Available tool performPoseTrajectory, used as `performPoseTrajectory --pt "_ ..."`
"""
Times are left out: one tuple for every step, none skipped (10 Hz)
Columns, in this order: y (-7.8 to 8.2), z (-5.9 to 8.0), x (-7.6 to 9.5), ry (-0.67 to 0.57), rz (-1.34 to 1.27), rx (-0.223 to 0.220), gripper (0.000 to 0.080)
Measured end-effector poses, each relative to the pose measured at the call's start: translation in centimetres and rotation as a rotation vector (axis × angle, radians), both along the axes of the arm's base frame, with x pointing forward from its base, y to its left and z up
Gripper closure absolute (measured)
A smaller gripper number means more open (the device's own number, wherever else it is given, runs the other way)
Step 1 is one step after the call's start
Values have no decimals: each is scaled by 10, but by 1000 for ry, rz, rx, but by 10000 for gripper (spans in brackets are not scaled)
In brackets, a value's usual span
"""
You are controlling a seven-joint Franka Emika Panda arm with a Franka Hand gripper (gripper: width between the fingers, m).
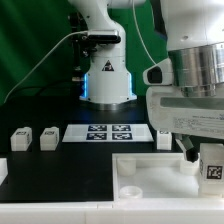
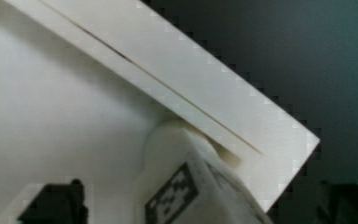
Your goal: Assemble one leg
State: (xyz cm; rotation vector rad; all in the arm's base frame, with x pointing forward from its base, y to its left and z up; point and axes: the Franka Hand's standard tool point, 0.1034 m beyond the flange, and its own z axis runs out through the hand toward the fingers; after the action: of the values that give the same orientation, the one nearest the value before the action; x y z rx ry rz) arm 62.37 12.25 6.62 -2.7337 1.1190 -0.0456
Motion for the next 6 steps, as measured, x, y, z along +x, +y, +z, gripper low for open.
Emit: performPoseTrajectory --pt "0 4 2 -3 166 -52 150" --pt "3 9 8 -37 358 -110 150" --pt "6 10 9 -60 497 -143 150" --pt "6 9 8 -53 438 -129 150" --pt "6 9 8 -53 441 -130 260" --pt "6 9 8 -53 441 -130 411"
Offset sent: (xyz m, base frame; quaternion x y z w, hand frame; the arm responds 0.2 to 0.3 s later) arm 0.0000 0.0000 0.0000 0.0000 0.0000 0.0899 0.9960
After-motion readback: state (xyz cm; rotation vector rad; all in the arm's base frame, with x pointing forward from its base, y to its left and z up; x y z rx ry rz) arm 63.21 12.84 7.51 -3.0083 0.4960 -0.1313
